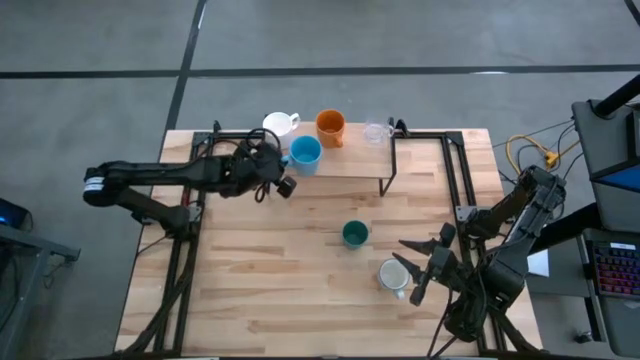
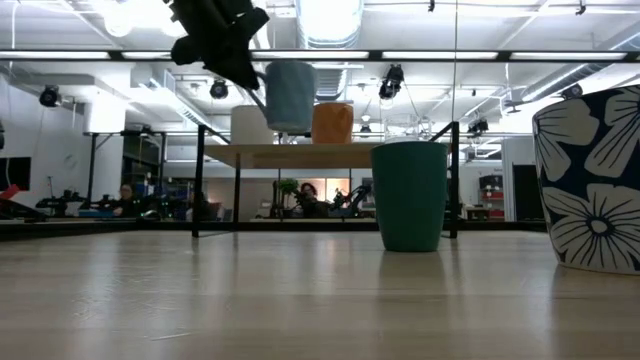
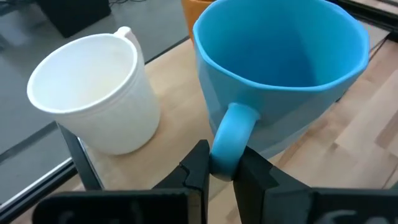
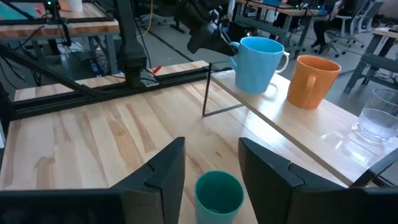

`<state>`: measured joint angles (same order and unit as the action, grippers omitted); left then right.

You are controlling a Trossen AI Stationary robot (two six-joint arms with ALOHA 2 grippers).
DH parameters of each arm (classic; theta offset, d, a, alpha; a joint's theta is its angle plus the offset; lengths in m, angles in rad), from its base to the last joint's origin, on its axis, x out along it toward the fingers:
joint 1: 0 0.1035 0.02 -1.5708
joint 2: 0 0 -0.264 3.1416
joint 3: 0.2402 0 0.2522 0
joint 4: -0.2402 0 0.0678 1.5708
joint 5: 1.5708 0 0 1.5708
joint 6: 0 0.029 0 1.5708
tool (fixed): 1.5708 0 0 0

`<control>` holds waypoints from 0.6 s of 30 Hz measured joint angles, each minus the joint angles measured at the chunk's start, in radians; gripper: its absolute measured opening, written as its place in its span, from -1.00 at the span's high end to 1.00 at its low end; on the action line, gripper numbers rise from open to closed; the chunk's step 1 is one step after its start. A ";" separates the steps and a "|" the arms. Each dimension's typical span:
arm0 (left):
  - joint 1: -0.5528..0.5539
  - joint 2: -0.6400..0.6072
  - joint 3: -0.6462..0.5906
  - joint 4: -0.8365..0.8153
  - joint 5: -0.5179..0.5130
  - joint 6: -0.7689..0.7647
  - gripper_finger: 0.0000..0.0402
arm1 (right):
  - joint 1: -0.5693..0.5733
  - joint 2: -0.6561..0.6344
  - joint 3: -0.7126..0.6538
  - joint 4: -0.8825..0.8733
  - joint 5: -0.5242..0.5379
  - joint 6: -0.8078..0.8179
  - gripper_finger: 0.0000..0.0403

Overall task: Stack small to large cups/mugs on shelf
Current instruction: Put the blue cup on the shelf

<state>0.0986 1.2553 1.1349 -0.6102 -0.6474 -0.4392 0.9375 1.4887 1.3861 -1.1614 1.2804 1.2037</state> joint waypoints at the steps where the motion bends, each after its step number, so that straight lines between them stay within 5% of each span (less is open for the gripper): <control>1: 0.001 0.001 -0.002 0.000 -0.001 -0.005 0.87 | 0.000 0.000 0.000 0.001 0.000 0.000 0.29; 18: 0.018 0.002 -0.108 0.140 -0.033 -0.052 0.87 | 0.000 0.000 0.000 0.016 0.003 -0.003 0.29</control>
<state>0.1161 1.2575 1.0268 -0.4704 -0.6805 -0.4915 0.9372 1.4887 1.3857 -1.1454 1.2835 1.2005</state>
